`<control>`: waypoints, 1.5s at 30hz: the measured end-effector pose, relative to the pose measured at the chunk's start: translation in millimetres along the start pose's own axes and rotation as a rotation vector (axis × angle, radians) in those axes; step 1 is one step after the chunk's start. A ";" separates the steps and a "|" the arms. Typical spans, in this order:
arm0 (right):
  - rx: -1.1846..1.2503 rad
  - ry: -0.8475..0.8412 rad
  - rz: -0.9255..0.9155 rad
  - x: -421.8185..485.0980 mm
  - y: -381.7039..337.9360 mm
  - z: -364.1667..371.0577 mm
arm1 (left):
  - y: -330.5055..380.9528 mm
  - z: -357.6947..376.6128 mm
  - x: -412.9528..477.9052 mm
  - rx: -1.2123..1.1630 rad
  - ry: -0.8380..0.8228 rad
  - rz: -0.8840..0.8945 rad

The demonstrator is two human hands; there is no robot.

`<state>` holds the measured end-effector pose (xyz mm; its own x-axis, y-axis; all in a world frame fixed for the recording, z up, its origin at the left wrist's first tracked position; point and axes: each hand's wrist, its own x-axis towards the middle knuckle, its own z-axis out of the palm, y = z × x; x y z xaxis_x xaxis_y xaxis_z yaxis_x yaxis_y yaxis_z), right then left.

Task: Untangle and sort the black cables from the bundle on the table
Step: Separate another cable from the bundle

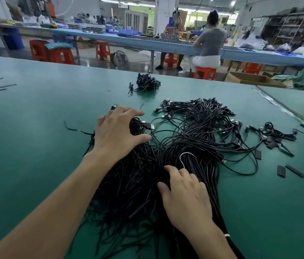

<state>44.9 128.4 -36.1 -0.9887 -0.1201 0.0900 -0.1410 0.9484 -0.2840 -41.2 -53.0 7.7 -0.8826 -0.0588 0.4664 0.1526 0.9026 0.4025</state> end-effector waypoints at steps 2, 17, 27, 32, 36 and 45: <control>0.032 -0.059 0.039 4.8 -2.5 -3.4 | 9.4 -1.3 -1.8 -0.081 0.013 -0.049; 0.658 0.252 0.130 31.3 -3.1 -30.5 | 49.5 1.9 -34.5 -0.806 0.082 -0.135; 0.650 -0.318 -0.497 -10.9 -20.3 -88.4 | 55.4 7.2 -40.7 -0.952 -0.204 0.065; 0.524 -0.314 -0.333 -18.1 3.7 -112.0 | 43.7 11.8 -35.1 -1.140 0.199 -0.271; 0.253 -0.090 0.273 0.0 48.1 -97.0 | 35.5 -3.5 -25.1 -1.287 0.516 -0.373; 0.454 -0.160 -0.027 -2.0 25.4 -85.9 | 56.4 0.4 -42.7 -0.614 0.458 0.179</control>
<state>47.7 177.9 38.5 -0.9749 -0.2198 -0.0348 -0.1394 0.7248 -0.6747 5.0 0.7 10.2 -0.5706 -0.2251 0.7897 0.6114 0.5256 0.5916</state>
